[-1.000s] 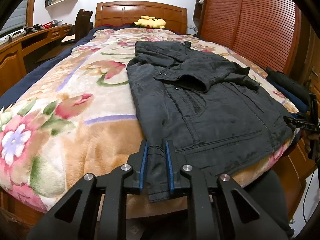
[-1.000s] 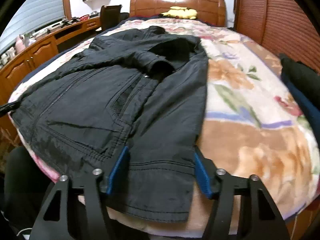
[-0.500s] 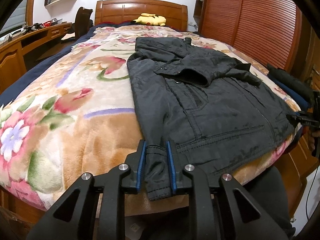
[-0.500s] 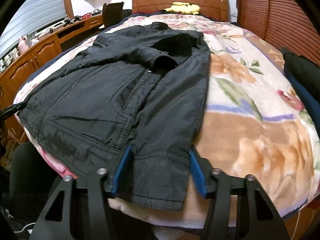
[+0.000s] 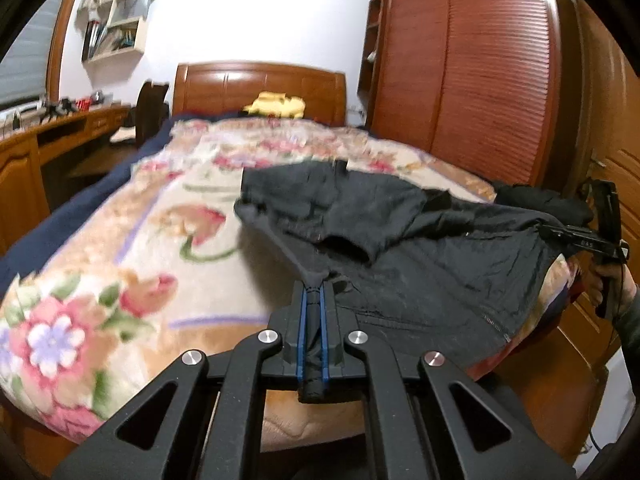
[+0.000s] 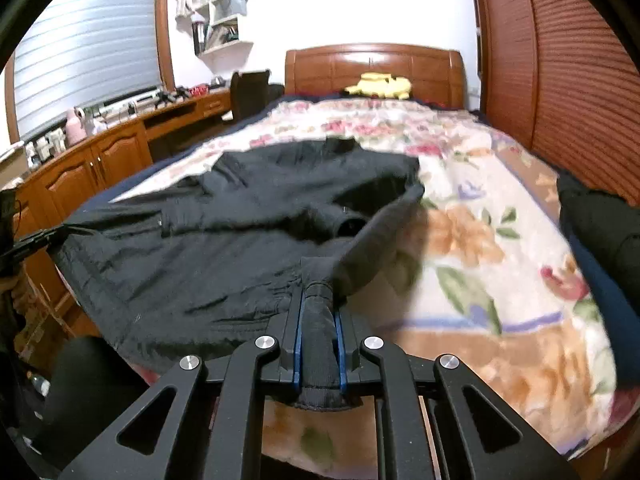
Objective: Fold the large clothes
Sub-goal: 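Lift the hem with both tools and fold it up onto the collar, release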
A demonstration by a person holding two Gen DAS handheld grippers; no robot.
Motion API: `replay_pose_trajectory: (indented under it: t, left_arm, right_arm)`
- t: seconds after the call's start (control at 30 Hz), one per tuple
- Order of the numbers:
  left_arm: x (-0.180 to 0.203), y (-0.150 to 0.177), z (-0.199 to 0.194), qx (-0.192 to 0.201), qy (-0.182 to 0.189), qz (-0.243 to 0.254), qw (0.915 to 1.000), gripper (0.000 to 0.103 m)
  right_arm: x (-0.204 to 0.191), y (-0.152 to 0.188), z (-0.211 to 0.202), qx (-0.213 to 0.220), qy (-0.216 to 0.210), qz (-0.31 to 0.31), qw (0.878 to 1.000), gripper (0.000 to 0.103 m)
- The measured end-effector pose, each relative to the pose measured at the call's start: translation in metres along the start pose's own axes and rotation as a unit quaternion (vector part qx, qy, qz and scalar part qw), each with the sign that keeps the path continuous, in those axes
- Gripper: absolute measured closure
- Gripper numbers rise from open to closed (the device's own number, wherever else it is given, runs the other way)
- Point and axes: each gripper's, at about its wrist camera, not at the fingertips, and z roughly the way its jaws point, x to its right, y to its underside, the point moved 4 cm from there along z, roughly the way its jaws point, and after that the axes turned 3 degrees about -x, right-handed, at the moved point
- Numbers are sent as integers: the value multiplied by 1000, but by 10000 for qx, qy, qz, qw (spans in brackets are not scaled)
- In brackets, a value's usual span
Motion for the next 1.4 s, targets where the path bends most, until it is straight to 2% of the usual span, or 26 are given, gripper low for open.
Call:
replay_pose_trajectory:
  t: [0.27, 0.53, 0.8, 0.93, 1.0, 1.1, 1.23, 1.4]
  left_arm:
    - [0, -33, -40, 529, -26, 110, 9985, 97]
    - [6, -51, -77, 988, -6, 223, 9949, 97]
    - [11, -73, -101, 1351, 51, 256, 9905, 97]
    - [8, -84, -102, 1459, 44, 227, 9890, 97]
    - [5, -91, -92, 1430, -1, 243, 9894, 97]
    - [-5, -103, -57, 1168, -237, 248, 9926, 97]
    - [-24, -101, 3, 668, -424, 161, 9967, 97]
    - [-39, -90, 61, 206, -700, 154, 9972, 97]
  right_arm:
    - [-8, -10, -56, 539, -64, -130, 9984, 91]
    - [-13, -7, -102, 850, -96, -358, 9957, 91]
    - [-13, -8, -132, 1142, -141, -469, 9923, 91]
    - [-2, -9, -134, 1295, -165, -415, 9906, 91]
    - [3, -14, -125, 1316, -144, -421, 9903, 91]
    - [7, -25, -100, 1214, -85, -444, 9916, 91]
    - [12, -37, -37, 821, 144, -604, 9947, 91]
    - [25, -38, 48, 366, 402, -547, 9970, 91]
